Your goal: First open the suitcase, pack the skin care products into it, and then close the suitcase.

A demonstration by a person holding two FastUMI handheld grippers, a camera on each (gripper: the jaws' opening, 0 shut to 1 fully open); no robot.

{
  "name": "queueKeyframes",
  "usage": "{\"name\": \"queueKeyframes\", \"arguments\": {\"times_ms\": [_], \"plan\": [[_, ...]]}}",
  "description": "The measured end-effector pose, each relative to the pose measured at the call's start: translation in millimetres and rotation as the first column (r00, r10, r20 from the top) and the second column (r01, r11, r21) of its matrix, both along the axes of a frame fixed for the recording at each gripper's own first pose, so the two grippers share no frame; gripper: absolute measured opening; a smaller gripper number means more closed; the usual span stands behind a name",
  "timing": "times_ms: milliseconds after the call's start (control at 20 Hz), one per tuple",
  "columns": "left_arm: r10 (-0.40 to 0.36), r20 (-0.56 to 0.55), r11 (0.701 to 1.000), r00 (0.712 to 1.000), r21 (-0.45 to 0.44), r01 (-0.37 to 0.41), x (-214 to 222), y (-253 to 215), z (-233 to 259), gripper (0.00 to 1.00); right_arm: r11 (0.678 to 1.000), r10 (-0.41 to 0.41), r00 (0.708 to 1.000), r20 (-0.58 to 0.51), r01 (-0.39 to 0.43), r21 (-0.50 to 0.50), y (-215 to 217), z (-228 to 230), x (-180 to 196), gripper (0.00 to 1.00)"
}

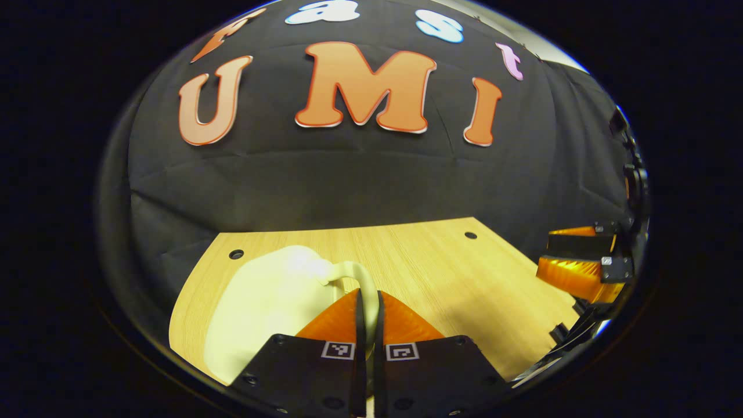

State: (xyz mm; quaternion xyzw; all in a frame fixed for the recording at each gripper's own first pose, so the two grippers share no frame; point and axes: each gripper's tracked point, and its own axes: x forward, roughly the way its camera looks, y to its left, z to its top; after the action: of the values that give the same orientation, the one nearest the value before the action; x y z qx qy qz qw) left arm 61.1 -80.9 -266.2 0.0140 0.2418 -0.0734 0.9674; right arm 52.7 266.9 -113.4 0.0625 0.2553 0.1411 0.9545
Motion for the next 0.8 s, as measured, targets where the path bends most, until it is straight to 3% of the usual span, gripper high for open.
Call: {"name": "queueKeyframes", "arguments": {"times_ms": [300,500,600,650,700,800], "plan": [[-0.014,-0.085,0.993,0.996,0.119,0.024,5.9,-33.2,-51.8,0.07,1.000,-0.015,1.000,-0.006,0.015,0.003,-21.1,-9.0,-8.7,0.92],[-0.004,-0.153,0.996,0.988,0.084,0.017,5.3,-44.7,-68.5,0.12,1.000,-0.021,1.000,-0.020,0.021,-0.001,-35.3,-17.7,-15.5,0.92],[-0.011,-0.134,0.998,0.991,0.059,0.019,2.8,-55.0,-62.9,0.17,1.000,-0.024,0.999,-0.021,0.024,0.001,-40.5,-19.4,-16.3,0.92],[-0.016,-0.087,0.998,0.996,0.064,0.022,5.1,-58.4,-53.8,0.26,1.000,-0.021,1.000,-0.018,0.021,0.004,-41.7,-19.8,-16.3,0.92],[-0.021,-0.040,0.997,0.999,0.074,0.024,6.2,-63.0,-40.6,0.26,1.000,-0.021,1.000,-0.014,0.021,0.005,-43.8,-17.7,-15.0,0.92],[-0.003,0.041,0.996,0.999,0.093,-0.001,6.2,-64.9,-13.2,0.48,1.000,-0.012,1.000,0.018,0.011,0.023,-43.4,-9.6,-10.8,0.92]]}}
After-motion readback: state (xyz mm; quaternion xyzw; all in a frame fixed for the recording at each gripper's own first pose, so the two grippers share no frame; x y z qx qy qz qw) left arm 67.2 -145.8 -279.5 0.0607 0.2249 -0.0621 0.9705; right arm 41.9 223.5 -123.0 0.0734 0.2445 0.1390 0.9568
